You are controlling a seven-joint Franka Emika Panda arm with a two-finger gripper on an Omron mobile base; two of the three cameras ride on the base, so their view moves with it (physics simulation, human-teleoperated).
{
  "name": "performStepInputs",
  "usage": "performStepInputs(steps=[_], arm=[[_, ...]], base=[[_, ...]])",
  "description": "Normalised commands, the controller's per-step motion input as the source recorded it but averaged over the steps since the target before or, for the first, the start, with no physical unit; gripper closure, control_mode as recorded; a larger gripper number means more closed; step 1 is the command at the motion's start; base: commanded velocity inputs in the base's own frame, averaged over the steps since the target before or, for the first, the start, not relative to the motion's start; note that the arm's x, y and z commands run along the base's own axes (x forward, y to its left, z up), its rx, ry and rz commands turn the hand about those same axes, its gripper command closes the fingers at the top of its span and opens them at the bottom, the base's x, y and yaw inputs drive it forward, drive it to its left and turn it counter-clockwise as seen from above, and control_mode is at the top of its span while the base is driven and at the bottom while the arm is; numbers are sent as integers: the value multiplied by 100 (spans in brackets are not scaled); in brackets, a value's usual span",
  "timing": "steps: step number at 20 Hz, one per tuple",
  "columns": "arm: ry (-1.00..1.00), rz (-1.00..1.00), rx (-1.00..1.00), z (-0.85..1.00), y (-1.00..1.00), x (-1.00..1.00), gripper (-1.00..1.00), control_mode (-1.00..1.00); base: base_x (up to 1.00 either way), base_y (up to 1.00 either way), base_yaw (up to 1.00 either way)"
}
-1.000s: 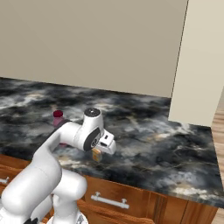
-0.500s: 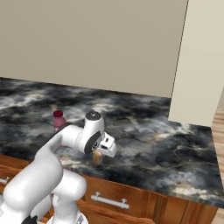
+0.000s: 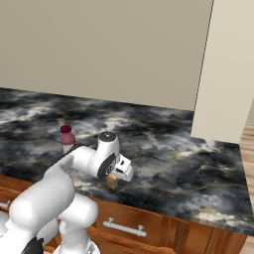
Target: Move the drinks to the dining counter.
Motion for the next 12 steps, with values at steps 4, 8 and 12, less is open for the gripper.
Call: performStepInputs(steps=[4,8,12], arm=[[0,0,0,-25,0,10,100,-100],[0,0,0,-25,0,2,100,-100],[-1,0,0,-21,0,0,100,-100]], base=[[0,0,0],[0,0,0],[0,0,0]])
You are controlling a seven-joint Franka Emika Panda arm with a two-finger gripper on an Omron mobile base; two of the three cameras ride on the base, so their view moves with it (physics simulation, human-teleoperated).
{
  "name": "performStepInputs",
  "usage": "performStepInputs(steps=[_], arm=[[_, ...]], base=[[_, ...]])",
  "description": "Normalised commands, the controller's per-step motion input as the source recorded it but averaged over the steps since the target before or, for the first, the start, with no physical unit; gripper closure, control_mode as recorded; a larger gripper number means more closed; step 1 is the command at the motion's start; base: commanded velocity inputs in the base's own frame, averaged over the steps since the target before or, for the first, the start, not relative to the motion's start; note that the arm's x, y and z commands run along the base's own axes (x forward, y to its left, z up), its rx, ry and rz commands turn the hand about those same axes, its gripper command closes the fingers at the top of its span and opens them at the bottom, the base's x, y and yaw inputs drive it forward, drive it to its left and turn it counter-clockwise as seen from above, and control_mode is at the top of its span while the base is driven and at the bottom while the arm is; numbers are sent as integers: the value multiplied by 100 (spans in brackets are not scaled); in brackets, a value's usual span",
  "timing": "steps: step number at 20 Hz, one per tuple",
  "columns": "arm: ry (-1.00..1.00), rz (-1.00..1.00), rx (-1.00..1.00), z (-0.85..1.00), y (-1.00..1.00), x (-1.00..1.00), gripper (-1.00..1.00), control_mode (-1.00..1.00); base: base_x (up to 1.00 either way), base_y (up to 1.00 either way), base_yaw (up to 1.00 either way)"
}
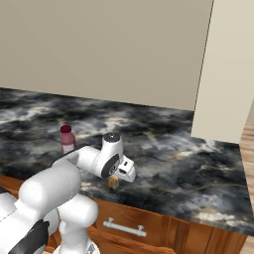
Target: Move the drinks to the dining counter.
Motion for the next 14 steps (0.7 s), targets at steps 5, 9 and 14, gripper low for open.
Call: performStepInputs(steps=[5,9,14], arm=[[-2,0,0,-23,0,0,100,-100],[-3,0,0,-21,0,0,-100,-100],[-3,-1,0,-1,0,0,-100,-100]], base=[[0,0,0],[0,0,0],[0,0,0]])
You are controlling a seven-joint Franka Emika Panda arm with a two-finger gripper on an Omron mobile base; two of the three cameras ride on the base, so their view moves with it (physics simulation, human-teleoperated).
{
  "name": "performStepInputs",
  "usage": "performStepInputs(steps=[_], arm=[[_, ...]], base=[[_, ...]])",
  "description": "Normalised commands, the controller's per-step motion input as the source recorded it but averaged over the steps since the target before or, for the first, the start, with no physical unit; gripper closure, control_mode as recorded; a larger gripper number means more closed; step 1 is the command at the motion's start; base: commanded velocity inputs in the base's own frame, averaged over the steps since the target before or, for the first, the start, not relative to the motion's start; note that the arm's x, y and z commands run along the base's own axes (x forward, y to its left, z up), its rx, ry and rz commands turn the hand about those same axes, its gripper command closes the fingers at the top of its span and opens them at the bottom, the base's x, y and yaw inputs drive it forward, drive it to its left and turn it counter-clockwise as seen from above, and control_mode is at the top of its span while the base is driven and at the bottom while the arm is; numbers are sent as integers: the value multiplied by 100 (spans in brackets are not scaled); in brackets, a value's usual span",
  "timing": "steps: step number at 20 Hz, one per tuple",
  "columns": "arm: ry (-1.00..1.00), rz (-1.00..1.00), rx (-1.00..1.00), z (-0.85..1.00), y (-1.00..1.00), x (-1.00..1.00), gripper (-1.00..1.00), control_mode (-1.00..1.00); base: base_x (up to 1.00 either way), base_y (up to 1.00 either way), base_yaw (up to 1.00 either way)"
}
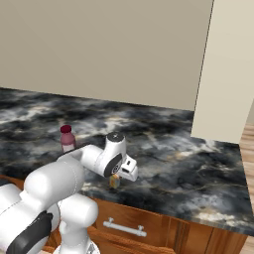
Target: Move the drinks to the dining counter.
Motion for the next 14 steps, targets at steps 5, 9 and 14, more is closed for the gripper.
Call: performStepInputs(steps=[5,9,14], arm=[[0,0,0,1,-4,0,-100,-100],[0,0,0,6,0,-1,-100,-100],[0,0,0,42,0,-7,-100,-100]], base=[[0,0,0],[0,0,0],[0,0,0]])
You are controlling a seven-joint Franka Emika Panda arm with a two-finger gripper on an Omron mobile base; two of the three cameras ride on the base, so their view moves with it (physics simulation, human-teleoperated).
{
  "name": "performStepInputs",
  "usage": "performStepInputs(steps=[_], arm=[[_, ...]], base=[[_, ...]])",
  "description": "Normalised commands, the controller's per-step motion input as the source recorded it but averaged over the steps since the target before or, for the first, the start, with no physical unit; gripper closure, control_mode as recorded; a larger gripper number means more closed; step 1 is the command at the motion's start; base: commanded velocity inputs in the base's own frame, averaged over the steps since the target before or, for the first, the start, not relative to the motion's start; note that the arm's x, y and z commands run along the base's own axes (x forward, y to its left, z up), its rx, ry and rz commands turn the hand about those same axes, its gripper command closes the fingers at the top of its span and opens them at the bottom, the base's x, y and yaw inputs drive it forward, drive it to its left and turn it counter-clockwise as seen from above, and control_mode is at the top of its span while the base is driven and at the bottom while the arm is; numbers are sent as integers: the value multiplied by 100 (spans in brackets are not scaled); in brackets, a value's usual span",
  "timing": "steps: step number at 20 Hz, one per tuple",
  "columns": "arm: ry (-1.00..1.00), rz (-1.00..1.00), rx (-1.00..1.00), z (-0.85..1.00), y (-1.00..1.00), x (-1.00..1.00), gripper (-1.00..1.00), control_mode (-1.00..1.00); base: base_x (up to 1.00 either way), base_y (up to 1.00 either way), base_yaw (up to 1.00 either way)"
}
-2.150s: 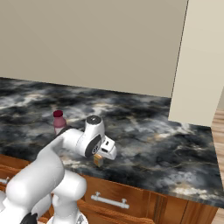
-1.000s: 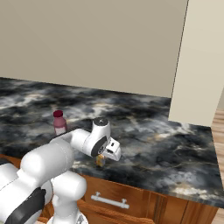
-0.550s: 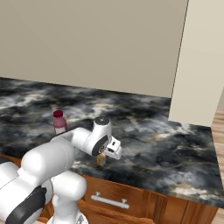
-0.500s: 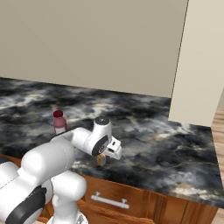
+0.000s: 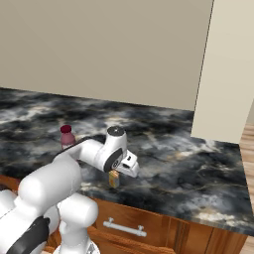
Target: Move the drinks to the dining counter.
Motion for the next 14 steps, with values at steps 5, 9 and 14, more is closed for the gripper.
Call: performStepInputs(steps=[5,9,14], arm=[[0,0,0,54,0,-7,-100,-100],[0,0,3,28,0,-35,-100,-100],[-5,6,1,34,5,-79,-100,-100]], base=[[0,0,0],[0,0,0],[0,0,0]])
